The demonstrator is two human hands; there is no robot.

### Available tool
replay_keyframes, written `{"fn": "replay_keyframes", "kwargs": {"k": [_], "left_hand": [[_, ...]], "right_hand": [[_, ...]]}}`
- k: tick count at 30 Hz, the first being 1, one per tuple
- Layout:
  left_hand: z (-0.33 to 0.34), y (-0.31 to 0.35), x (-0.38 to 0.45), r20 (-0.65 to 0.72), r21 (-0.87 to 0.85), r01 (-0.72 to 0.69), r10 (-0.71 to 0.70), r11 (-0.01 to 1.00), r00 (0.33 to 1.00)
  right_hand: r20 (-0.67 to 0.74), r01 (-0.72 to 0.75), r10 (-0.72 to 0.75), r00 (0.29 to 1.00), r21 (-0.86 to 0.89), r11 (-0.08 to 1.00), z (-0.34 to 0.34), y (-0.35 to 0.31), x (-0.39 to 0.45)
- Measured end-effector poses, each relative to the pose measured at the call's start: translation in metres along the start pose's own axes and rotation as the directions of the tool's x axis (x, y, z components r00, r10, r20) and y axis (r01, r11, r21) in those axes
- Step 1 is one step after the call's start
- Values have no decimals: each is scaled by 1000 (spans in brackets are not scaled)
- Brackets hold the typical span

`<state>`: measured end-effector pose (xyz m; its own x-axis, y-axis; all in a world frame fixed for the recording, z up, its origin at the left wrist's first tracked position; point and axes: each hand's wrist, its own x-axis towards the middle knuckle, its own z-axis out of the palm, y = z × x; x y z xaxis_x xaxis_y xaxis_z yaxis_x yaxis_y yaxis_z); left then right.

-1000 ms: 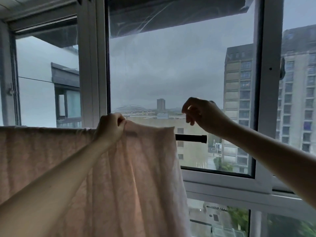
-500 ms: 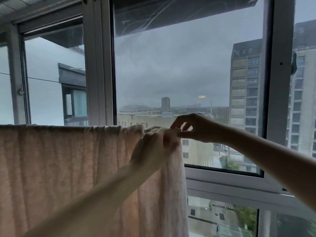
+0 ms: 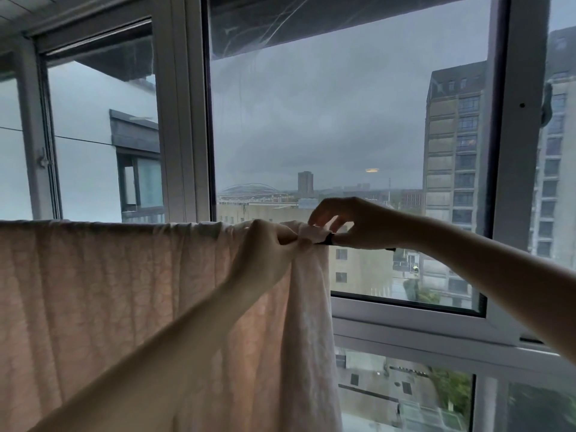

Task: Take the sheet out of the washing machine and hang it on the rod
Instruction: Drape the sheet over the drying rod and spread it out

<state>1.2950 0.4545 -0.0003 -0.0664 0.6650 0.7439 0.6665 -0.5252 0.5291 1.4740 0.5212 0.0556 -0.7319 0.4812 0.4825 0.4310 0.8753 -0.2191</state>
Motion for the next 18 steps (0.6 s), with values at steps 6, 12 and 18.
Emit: {"fn": "replay_keyframes", "kwargs": {"k": [6,12,18], "left_hand": [[-16,9,4,166,-413,254,-202,874,965],[-30,6,17,194,-510,345,-285,788,939],[-41,-10,28,252,-456,420,-339,784,906]], "right_hand": [[-89,36,-42,995,-62,997,-2,-1,12],[-154,-66,70,986,33,997,-2,-15,26],[-20,-119,121,992,87,989,-7,-17,52]]}}
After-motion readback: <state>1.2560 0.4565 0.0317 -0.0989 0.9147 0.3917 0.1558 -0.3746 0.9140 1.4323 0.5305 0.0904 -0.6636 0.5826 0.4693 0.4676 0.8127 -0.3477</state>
